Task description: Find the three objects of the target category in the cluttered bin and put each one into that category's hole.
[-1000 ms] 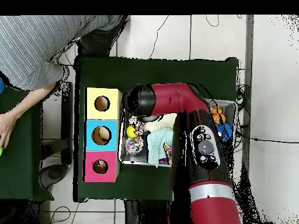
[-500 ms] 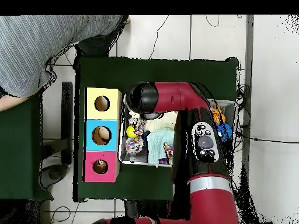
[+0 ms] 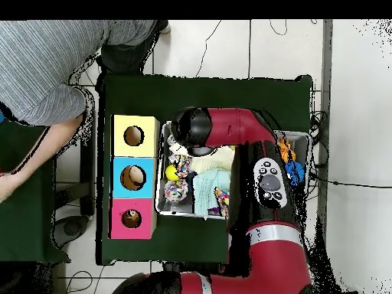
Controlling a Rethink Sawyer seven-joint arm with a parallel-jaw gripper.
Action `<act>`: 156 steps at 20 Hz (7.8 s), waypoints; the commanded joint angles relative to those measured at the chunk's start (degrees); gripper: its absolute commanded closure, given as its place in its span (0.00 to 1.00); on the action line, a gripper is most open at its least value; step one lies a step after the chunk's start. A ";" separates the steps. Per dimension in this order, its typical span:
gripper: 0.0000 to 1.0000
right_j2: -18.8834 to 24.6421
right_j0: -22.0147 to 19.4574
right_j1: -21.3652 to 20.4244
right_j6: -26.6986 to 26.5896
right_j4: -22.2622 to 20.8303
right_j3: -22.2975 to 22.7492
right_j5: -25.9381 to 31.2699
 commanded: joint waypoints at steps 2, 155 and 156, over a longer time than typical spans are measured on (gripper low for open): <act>0.00 0.10 -0.61 4.19 11.29 0.37 4.17 -9.51; 0.00 -8.29 -8.35 -1.58 18.94 -0.24 42.62 -49.38; 0.00 -8.67 -7.74 -1.55 19.25 0.24 43.21 -50.02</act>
